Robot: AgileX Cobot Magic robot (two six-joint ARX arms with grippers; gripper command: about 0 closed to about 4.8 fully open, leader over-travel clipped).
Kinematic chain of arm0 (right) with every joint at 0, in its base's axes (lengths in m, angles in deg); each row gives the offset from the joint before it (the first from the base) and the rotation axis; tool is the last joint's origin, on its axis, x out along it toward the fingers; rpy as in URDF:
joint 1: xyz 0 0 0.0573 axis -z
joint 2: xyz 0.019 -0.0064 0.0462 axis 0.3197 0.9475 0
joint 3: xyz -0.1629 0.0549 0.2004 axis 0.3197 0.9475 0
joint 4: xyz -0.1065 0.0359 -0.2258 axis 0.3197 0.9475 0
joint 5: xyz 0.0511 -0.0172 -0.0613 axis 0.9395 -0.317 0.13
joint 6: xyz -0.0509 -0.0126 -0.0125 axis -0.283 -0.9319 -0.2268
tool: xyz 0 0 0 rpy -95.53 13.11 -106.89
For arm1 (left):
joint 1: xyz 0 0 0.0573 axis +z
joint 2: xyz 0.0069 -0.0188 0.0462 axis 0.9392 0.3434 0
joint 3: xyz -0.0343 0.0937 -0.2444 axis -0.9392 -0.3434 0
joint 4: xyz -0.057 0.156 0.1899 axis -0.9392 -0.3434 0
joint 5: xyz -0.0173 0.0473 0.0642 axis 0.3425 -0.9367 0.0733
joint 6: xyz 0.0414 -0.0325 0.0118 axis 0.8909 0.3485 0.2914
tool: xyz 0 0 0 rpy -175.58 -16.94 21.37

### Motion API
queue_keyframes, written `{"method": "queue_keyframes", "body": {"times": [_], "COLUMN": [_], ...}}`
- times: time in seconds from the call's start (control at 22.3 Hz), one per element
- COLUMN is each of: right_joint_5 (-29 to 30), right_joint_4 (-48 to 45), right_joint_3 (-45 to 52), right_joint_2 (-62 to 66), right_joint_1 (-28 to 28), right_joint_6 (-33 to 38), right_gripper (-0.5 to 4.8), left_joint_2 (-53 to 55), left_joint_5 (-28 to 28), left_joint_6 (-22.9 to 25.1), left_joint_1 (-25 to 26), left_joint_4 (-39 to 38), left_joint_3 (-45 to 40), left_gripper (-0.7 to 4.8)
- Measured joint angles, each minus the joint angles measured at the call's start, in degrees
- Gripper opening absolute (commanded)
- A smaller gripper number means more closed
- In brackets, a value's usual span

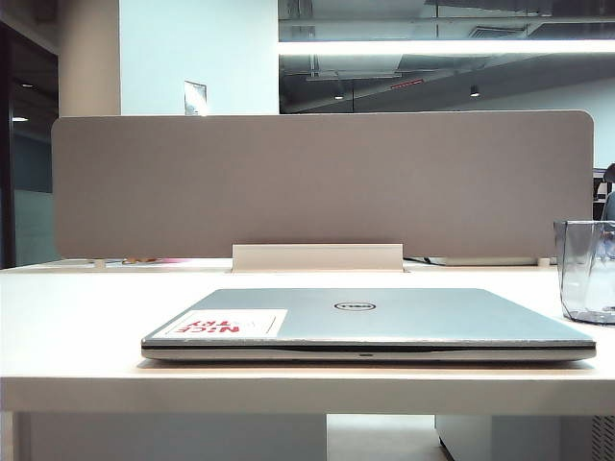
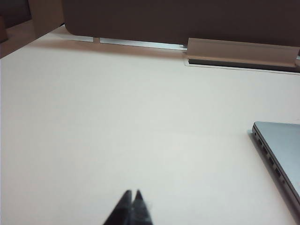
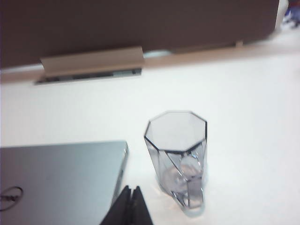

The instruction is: Pick up the water cup and place it on the side of the laptop away from you.

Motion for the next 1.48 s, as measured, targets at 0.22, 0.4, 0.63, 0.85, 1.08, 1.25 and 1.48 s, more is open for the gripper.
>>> {"method": "queue_keyframes", "body": {"times": [0.22, 0.4, 0.63, 0.85, 1.08, 1.25, 1.48], "right_joint_5": [-0.57, -0.57, -0.90, -3.02, -5.66, -5.88, -8.04], "right_joint_4": [-5.38, -9.66, -13.49, -21.84, -26.75, -28.41, -28.35], "right_joint_3": [-1.60, -1.62, -1.66, -1.75, -2.14, -3.98, -6.88], "right_joint_2": [13.70, 23.15, 31.41, 42.32, 48.94, 52.76, 55.98], "right_joint_1": [0.00, -1.14, -3.61, -5.70, -5.53, -5.49, -5.38], "right_joint_6": [-0.15, -0.15, -0.15, -0.17, -0.17, -0.17, -0.22], "right_gripper": [-0.03, -0.03, -0.03, -0.03, -0.03, -0.03, -0.02], "left_joint_2": [0.00, 0.00, 0.00, 0.00, 0.00, 0.00, 0.00], "left_joint_5": [0.00, 0.00, 0.00, 0.04, 0.04, 0.04, 0.04], "left_joint_6": [0.00, 0.00, 0.00, 0.00, 0.00, 0.00, 0.00], "left_joint_1": [0.00, 0.00, 0.00, 0.00, 0.00, 0.00, 0.00], "left_joint_4": [0.00, 0.00, 0.00, -0.17, -0.46, -0.61, -0.83], "left_joint_3": [0.00, 0.00, 0.00, 0.00, 0.00, 0.00, 0.00], "left_gripper": [-0.05, -0.05, -0.06, -0.05, -0.05, -0.05, -0.05]}}
